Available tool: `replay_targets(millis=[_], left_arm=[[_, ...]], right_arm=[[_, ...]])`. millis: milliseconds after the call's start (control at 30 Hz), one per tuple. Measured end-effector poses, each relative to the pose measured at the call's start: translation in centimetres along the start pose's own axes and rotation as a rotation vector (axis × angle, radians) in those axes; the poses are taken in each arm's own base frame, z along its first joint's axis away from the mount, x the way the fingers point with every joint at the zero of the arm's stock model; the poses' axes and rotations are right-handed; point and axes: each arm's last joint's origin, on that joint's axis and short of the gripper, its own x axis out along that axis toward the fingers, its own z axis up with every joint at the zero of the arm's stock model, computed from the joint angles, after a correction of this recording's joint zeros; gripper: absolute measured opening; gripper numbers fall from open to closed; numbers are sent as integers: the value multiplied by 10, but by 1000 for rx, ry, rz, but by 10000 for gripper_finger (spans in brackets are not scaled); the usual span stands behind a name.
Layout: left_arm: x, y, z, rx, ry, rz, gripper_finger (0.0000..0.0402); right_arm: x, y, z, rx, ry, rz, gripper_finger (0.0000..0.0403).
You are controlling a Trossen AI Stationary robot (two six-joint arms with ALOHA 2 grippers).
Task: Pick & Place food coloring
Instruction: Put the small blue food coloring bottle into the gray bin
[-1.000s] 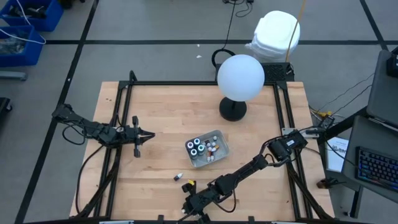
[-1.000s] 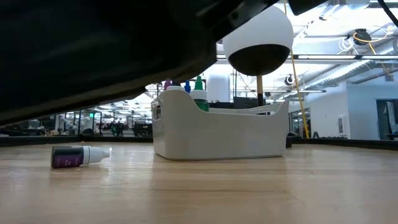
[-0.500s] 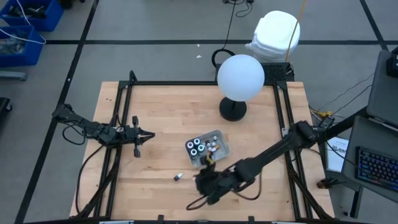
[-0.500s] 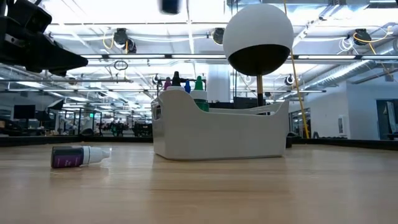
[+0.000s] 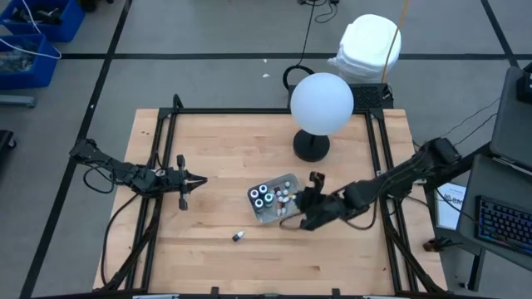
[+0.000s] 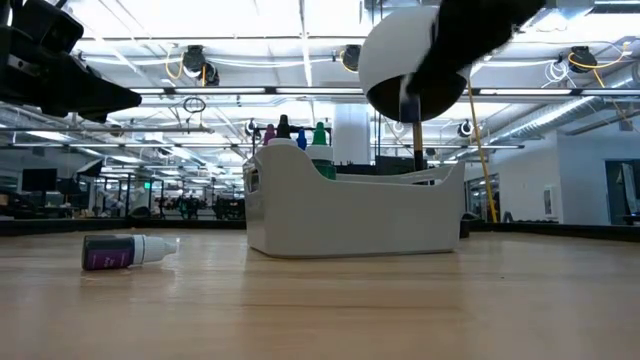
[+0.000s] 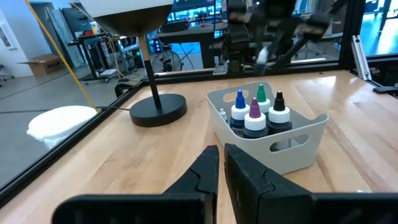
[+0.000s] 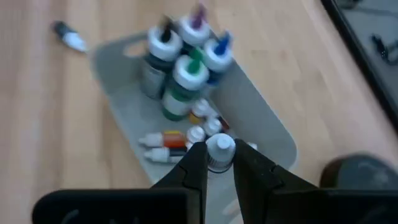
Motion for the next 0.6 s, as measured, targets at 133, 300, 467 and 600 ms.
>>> replay_targets(millis=[133,300,467,600], left_arm=[[0,0,0,0,0,0,35],[0,0,0,1,0,0,35],[0,0,0,2,0,1,35],[0,0,0,5,4,7,35]], right_arm=[[24,-13,-25,80,-36,79,44],[46,-25,-39,130,-31,112,44],[52,-29,-38,140,-28,133,44],[53,-31,-38,148,-19,136,44]])
